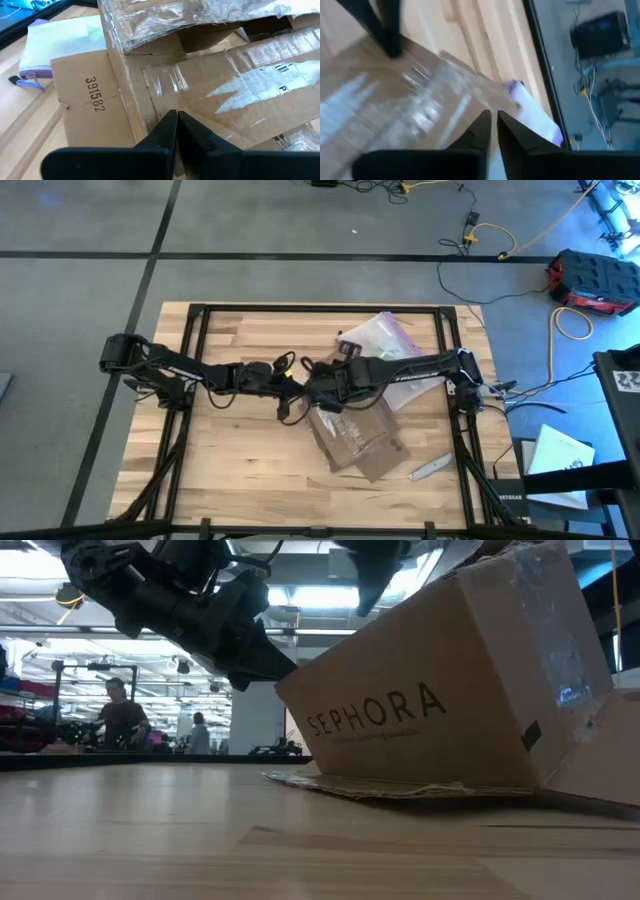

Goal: Unpack boxes
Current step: Break down the cardboard box using a cutter until it is fully flat

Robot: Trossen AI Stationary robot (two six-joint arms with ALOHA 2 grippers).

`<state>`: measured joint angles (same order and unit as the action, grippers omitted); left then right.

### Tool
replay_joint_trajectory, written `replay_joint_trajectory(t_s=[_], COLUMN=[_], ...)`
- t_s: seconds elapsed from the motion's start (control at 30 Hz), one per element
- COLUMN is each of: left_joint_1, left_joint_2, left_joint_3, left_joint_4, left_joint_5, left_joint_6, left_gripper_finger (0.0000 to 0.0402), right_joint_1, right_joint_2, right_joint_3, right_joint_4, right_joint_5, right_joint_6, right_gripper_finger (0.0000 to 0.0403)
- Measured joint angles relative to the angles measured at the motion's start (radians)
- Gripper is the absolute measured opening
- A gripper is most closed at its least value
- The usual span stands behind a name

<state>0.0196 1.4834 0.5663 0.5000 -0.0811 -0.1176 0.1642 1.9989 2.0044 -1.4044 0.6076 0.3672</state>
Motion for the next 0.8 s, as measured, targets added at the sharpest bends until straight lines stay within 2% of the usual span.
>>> replay_joint_trajectory(t_s=[0.23, 0.37, 0.67, 0.8], left_joint_1=[0.0, 0.0, 0.001, -0.029], left_joint_2=[-0.007, -0.028, -0.173, -0.213], left_joint_3=[-0.002, -0.002, -0.001, 0.0], left_joint_4=[0.04, 0.048, 0.006, -0.157], left_joint_5=[0.001, 0.001, 0.003, 0.002], left_joint_6=[-0.037, -0.04, -0.042, -0.1], left_gripper_finger=[0.0, 0.0, 0.0, 0.0], right_joint_1=[0.016, 0.063, 0.174, 0.225], right_joint_2=[-0.059, -0.111, -0.262, -0.344], right_joint_3=[-0.003, -0.112, -0.541, -0.734], right_joint_4=[-0.171, -0.164, -0.069, 0.079], right_joint_5=[0.012, 0.009, -0.023, -0.126], right_joint_6=[0.194, 0.282, 0.687, 0.832], right_gripper_finger=[0.0123, 0.0173, 0.0185, 0.0185])
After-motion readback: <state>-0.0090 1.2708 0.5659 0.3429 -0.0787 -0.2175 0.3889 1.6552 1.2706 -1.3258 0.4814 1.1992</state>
